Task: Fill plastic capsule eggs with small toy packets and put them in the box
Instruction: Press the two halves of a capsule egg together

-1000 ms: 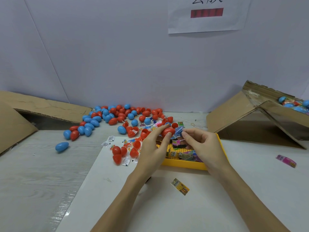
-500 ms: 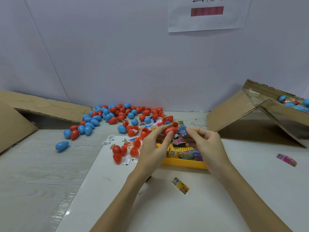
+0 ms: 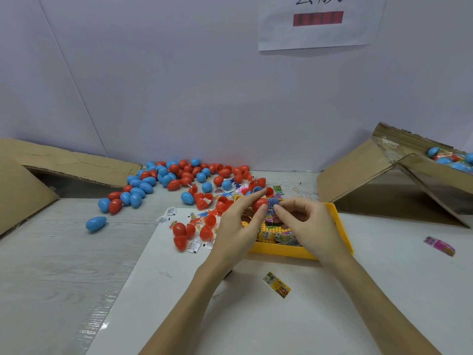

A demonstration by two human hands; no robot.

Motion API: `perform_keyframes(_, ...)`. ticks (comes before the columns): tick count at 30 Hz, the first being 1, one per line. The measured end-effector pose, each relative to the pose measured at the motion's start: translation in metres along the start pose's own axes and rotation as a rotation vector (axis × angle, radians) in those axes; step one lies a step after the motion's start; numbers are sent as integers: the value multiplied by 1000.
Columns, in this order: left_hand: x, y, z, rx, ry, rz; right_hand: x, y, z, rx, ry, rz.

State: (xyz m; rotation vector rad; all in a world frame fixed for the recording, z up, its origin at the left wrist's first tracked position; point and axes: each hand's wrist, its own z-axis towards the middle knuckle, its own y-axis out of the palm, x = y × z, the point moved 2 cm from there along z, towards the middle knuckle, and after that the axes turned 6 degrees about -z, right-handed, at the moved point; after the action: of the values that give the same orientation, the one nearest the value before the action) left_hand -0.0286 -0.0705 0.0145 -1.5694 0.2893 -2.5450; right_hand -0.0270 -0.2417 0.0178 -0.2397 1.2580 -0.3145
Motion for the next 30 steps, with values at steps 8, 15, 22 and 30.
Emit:
perform_keyframes(8,0,4,-1,-49,33,3,-2,0,-1,-47,44,227)
perform_keyframes(15,-1,3,0,-34,-18,-13,-4,-2,0,49,-27,141)
perform_keyframes(22,4,2,-1,-29,23,24,-8,-2,-3,51,-39,118)
perform_keyframes(30,2,1,-2,21,159,145,-10,-1,-3,10,-12,84)
